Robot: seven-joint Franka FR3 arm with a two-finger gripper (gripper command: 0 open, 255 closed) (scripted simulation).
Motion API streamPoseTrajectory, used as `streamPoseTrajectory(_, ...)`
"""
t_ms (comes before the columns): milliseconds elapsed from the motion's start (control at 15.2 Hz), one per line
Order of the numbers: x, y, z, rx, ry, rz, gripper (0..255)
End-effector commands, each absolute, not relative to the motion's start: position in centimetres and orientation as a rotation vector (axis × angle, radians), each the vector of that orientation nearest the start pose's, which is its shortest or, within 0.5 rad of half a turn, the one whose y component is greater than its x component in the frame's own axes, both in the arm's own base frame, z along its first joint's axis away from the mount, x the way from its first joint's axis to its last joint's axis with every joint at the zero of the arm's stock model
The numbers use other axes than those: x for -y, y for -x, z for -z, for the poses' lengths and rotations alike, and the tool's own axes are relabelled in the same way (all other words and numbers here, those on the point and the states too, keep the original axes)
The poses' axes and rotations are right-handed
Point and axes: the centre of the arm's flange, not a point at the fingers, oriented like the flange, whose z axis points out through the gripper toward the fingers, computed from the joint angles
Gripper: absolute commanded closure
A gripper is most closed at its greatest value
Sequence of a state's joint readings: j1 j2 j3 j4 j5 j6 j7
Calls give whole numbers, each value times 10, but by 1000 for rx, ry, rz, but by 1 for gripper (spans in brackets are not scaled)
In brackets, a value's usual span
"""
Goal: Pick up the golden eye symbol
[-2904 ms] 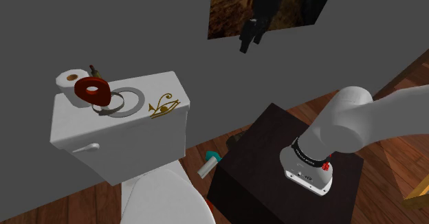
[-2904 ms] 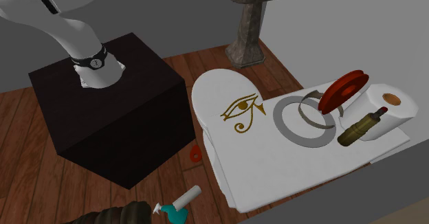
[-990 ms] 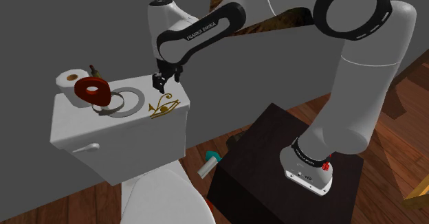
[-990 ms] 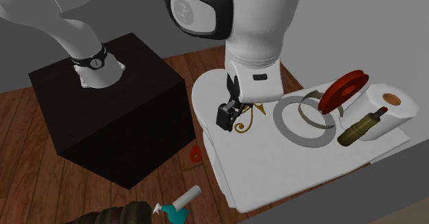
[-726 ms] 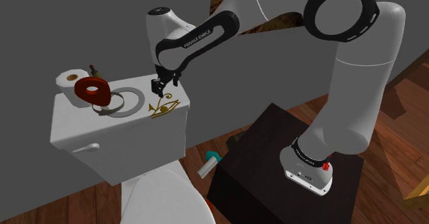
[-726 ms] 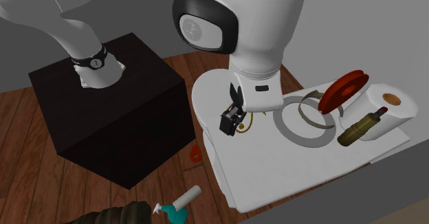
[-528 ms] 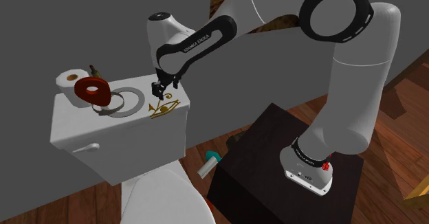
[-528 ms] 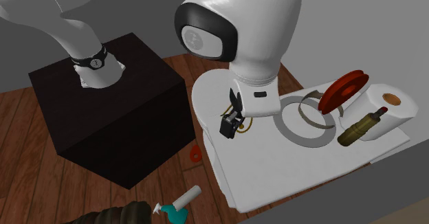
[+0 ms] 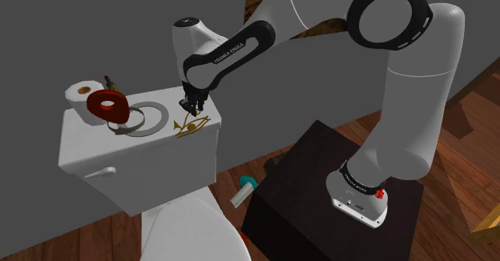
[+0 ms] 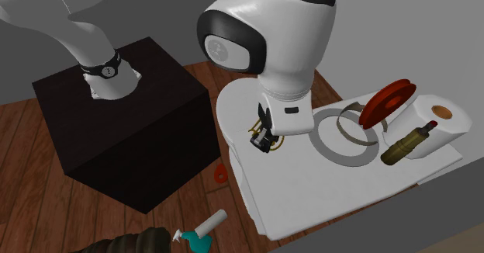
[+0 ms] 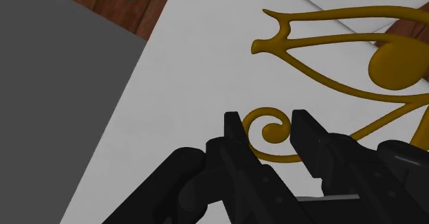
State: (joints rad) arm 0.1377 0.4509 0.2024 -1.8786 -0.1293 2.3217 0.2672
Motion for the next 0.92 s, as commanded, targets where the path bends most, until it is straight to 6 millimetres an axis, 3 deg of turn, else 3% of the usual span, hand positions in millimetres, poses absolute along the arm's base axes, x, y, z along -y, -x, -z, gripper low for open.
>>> streamPoseTrajectory(0, -203, -602, -274, 222, 3139, 8, 255)
streamPoseTrajectory(198, -204, -602, -274, 223, 3139, 8, 255)
streamPoseTrajectory(858, -204, -602, -327, 223, 3139, 8, 255)
